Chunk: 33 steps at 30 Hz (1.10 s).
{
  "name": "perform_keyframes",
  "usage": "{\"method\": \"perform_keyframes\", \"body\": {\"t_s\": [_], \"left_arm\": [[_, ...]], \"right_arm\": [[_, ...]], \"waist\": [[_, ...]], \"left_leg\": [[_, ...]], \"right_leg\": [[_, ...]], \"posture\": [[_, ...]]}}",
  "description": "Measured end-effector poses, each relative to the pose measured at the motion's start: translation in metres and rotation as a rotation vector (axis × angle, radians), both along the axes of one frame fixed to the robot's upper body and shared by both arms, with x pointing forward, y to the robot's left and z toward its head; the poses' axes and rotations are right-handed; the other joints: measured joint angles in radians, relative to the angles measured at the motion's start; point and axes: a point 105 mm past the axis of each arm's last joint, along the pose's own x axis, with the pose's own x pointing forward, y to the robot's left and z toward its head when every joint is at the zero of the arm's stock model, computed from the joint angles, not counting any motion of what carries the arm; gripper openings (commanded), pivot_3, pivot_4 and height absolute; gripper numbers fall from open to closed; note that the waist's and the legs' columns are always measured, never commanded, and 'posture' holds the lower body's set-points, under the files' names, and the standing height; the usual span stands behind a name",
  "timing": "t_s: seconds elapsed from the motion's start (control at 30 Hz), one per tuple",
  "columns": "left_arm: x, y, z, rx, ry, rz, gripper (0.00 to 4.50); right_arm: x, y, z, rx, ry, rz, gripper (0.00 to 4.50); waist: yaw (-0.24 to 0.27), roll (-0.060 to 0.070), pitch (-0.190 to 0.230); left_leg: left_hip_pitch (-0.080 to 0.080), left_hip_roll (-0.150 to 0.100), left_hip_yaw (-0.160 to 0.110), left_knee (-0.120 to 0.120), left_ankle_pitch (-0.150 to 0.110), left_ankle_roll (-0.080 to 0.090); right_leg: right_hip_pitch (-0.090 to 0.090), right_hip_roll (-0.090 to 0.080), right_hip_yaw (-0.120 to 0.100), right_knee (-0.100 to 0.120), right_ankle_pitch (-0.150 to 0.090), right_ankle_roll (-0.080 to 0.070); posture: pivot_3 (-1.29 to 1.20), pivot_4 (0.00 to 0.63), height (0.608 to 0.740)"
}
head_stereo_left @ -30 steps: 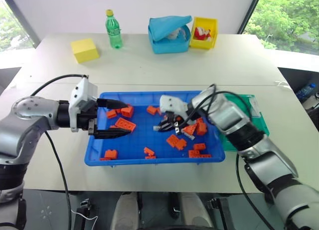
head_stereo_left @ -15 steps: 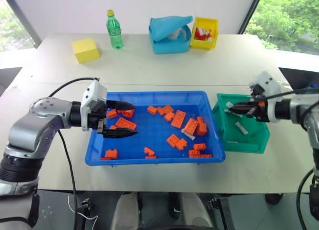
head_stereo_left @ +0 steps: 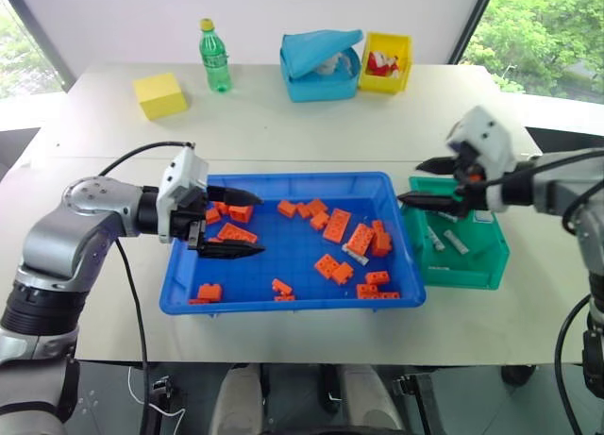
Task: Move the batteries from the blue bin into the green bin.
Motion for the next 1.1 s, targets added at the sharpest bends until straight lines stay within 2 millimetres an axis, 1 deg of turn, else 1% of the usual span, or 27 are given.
{"method": "perform_keyframes", "body": {"t_s": [0.07,0.13,0.23,0.3,0.4,0.5,0.53,0.67,0.83,0.97,1.03,1.07,1.1], "left_arm": [[0.0,0.0,0.0,0.001,-0.001,-0.001,4.5],[0.0,-0.001,0.0,0.001,0.0,-0.001,4.5],[0.0,-0.002,0.002,0.004,-0.004,-0.004,4.5],[0.0,-0.002,0.003,0.005,-0.007,-0.001,4.5],[-0.003,-0.004,0.004,0.007,-0.022,0.0,4.5],[-0.007,-0.001,0.002,0.006,-0.017,0.023,4.5],[-0.008,0.002,0.0,0.006,-0.012,0.039,4.5],[-0.011,0.005,0.001,-0.002,-0.017,0.063,4.5],[-0.018,0.01,0.002,-0.011,-0.023,0.098,4.5],[-0.022,0.01,0.003,-0.008,-0.016,0.1,4.5],[-0.021,0.011,0.005,-0.013,-0.022,0.112,4.5],[-0.021,0.012,0.005,-0.012,-0.025,0.116,4.5],[-0.021,0.011,0.006,-0.009,-0.027,0.116,4.5]], "right_arm": [[-0.004,0.012,-0.012,-0.083,-0.023,0.113,3.67],[-0.005,0.017,-0.023,-0.194,-0.051,0.229,3.67],[-0.001,0.02,-0.039,-0.334,-0.048,0.41,4.47],[0.002,0.022,-0.043,-0.38,-0.037,0.49,4.47],[0.008,0.029,-0.043,-0.463,-0.046,0.628,4.47],[0.016,0.034,-0.047,-0.552,-0.058,0.749,4.47],[0.02,0.037,-0.052,-0.583,-0.057,0.788,4.47],[0.03,0.04,-0.066,-0.658,-0.052,0.889,4.47],[0.046,0.041,-0.069,-0.772,-0.102,0.992,4.47],[0.055,0.042,-0.071,-0.803,-0.117,1.032,4.47],[0.056,0.042,-0.072,-0.802,-0.111,1.043,3.94],[0.056,0.041,-0.073,-0.803,-0.103,1.046,3.61],[0.056,0.039,-0.075,-0.799,-0.086,1.049,3.17]], "waist": [[-0.001,0.0,0.0],[-0.002,0.0,0.0],[-0.004,0.0,0.0],[-0.008,0.0,0.0],[-0.01,0.0,0.0],[-0.008,0.0,0.0],[-0.008,0.0,0.0],[-0.002,0.0,0.0],[-0.004,0.0,0.0],[-0.002,0.0,0.0],[-0.003,0.0,0.0],[-0.003,0.0,0.0],[-0.003,0.0,0.0]], "left_leg": [[-0.001,0.0,0.0,0.001,0.0,0.0],[0.0,-0.001,0.001,0.001,0.0,0.0],[0.0,0.0,0.001,0.001,0.0,0.0],[0.0,0.0,0.001,0.001,0.0,0.0],[0.0,0.001,0.0,0.001,0.0,0.0],[0.0,0.001,0.0,0.001,0.0,0.0],[0.0,0.001,0.001,0.001,0.0,0.0],[0.0,0.0,0.001,0.001,0.0,0.0],[0.001,0.0,0.001,0.001,0.0,0.0],[0.001,0.0,0.001,0.001,0.0,-0.001],[0.001,0.0,0.001,0.001,0.0,-0.001],[0.001,0.0,0.001,0.001,0.001,-0.001],[0.001,0.0,0.001,0.001,0.0,-0.001]], "right_leg": [[0.0,-0.001,0.0,0.0,0.0,0.0],[0.0,-0.001,0.0,-0.001,0.0,0.0],[0.0,0.0,0.0,0.0,0.0,0.0],[0.0,0.001,0.0,0.0,0.0,0.0],[-0.001,0.002,0.0,0.001,0.0,0.0],[-0.001,0.001,0.0,0.001,0.0,0.0],[-0.001,0.001,0.0,0.001,0.0,0.0],[0.0,0.0,0.0,0.001,0.0,0.0],[0.0,0.0,0.0,0.001,0.0,0.0],[0.0,0.0,0.0,0.002,0.0,0.0],[0.0,0.0,0.0,0.002,0.0,0.0],[0.001,0.0,0.0,0.002,0.0,0.0],[0.001,0.0,0.0,0.002,0.0,0.0]], "posture": [[0.0,0.15,0.736],[0.0,0.15,0.736],[0.0,0.15,0.736],[0.0,0.15,0.736],[0.0,0.15,0.736],[0.0,0.15,0.736],[0.0,0.15,0.736],[0.0,0.15,0.736],[0.0,0.15,0.736],[0.0,0.15,0.736],[0.0,0.15,0.736],[0.0,0.15,0.736],[0.0,0.15,0.736]]}}
